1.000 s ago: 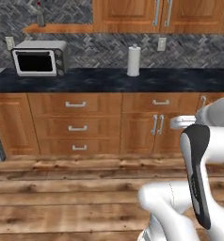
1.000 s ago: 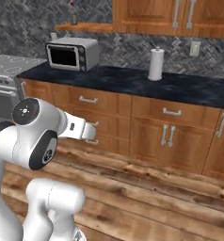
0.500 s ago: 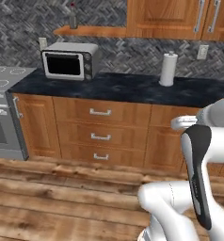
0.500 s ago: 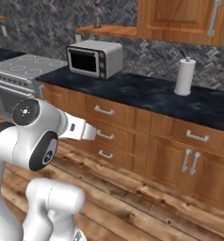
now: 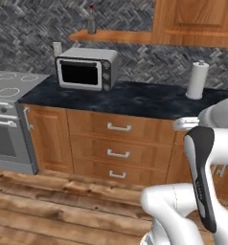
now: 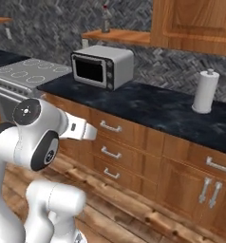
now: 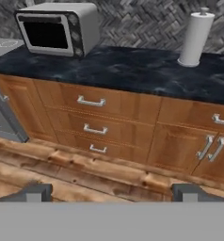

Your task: Get the candle and the liquor from the cabinet and move them to the dining counter.

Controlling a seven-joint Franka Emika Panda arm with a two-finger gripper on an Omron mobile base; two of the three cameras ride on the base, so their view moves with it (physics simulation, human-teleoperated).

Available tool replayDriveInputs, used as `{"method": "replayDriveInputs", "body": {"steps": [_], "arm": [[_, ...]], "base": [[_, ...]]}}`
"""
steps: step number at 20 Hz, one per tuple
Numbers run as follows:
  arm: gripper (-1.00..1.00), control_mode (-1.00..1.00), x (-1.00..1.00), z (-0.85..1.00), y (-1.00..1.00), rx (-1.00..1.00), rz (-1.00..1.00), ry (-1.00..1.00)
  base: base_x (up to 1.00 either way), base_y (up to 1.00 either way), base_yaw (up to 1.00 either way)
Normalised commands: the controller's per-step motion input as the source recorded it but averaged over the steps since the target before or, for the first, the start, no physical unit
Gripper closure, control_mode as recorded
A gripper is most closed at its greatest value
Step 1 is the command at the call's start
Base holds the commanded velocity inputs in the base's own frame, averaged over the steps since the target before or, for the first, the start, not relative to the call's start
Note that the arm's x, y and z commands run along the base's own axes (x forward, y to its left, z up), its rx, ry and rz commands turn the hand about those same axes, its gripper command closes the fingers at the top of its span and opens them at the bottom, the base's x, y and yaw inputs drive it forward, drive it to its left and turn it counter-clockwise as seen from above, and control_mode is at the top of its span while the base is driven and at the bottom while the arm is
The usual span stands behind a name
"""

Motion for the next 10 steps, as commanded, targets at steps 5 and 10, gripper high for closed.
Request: {"method": "replayDriveInputs", "body": {"steps": [5, 10], "arm": [[-1.00, 1.00, 0.00, 0.00, 0.00, 0.00, 0.00, 0.00], [-1.00, 1.00, 0.00, 0.00, 0.00, 0.00, 0.00, 0.00]], "base": [[0.81, 0.41, -0.09], [0.76, 0.45, -0.01]]}}
